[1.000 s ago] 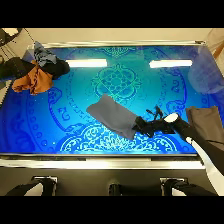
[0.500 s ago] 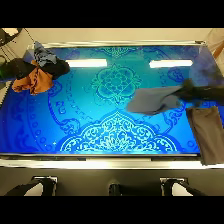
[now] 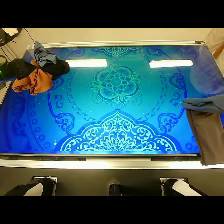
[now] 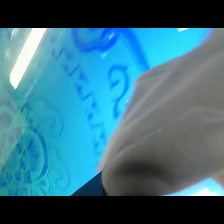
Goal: Fold the shirts.
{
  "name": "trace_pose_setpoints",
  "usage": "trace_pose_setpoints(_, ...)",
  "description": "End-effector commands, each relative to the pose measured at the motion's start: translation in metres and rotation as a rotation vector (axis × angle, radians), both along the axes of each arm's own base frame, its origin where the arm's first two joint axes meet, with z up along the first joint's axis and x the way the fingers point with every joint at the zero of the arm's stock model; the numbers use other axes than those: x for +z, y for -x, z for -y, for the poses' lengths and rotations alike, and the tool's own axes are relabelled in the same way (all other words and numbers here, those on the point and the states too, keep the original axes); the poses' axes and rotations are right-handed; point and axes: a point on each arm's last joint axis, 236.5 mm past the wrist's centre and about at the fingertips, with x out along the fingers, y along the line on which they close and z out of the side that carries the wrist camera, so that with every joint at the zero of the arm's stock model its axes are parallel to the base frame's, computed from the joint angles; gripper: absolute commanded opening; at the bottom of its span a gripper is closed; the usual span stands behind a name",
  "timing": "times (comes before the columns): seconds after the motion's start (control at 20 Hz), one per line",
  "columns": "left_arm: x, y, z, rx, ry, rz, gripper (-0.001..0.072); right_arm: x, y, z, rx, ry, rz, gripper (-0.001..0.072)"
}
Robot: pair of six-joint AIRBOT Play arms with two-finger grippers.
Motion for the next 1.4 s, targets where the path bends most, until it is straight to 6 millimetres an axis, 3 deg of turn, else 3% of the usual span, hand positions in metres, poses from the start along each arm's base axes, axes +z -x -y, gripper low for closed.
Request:
trace_pose_setpoints(0.0, 0.0, 0.0, 0.0, 0.0, -0.001, 0.0, 0.0029, -0.004, 0.041, 0.037, -0.109, -0.024, -0.041, 0.0053)
trace_pose_setpoints(0.2, 0.0, 0.0, 0.0, 0.0, 0.0, 0.0, 0.0029, -0.024, 0.1, 0.066, -0.203, -0.021, -0.183, 0.0053)
trace_pose_setpoints(0.35, 0.0, 0.0, 0.0, 0.0, 0.0, 0.0, 0.0029, -0.072, 0.161, 0.069, -0.268, -0.034, -0.469, 0.0052)
trace_pose_setpoints(0.45, 0.0, 0.0, 0.0, 0.0, 0.0, 0.001, 0.0029, -0.109, 0.184, 0.061, -0.275, -0.08, -0.583, 0.0052)
trace_pose_setpoints(0.65, 0.0, 0.0, 0.0, -0.001, 0.001, 0.001, 0.0029, -0.181, 0.201, 0.035, -0.281, -0.181, -0.663, 0.0052)
trace_pose_setpoints(0.8, 0.001, 0.0, 0.001, -0.001, 0.003, 0.001, 0.0029, -0.212, 0.21, 0.027, -0.298, -0.191, -0.692, 0.0057)
trace_pose_setpoints(0.85, 0.001, 0.0, 0.001, -0.001, 0.004, 0.001, 0.0029, -0.214, 0.211, 0.029, -0.322, -0.193, -0.694, 0.0088)
trace_pose_setpoints(0.95, 0.001, 0.0, 0.001, -0.001, 0.004, 0.001, 0.0029, -0.213, 0.21, 0.028, -0.331, -0.201, -0.688, 0.0261)
trace_pose_setpoints(1.05, 0.002, -0.001, 0.001, 0.001, 0.004, 0.006, 0.0029, -0.203, 0.207, 0.032, -0.311, -0.179, -0.675, 0.0433)
trace_pose_setpoints(1.15, 0.009, -0.001, 0.001, 0.0, 0.002, 0.021, 0.0029, -0.166, 0.199, 0.057, -0.274, -0.052, -0.631, 0.0522)
trace_pose_setpoints(1.2, 0.02, -0.001, 0.001, 0.001, 0.0, 0.045, 0.0029, -0.134, 0.188, 0.08, -0.283, 0.044, -0.568, 0.0535)
trace_pose_setpoints(1.25, 0.036, -0.003, 0.0, 0.006, -0.005, 0.087, 0.0028, -0.088, 0.162, 0.103, -0.297, 0.159, -0.443, 0.0536)
trace_pose_setpoints(1.3, 0.061, -0.007, -0.003, 0.026, -0.011, 0.162, 0.0028, -0.037, 0.128, 0.114, -0.27, 0.272, -0.293, 0.0536)
trace_pose_setpoints(1.35, 0.088, -0.013, -0.008, 0.059, -0.037, 0.254, 0.0027, 0.025, 0.084, 0.111, -0.21, 0.396, -0.103, 0.0535)
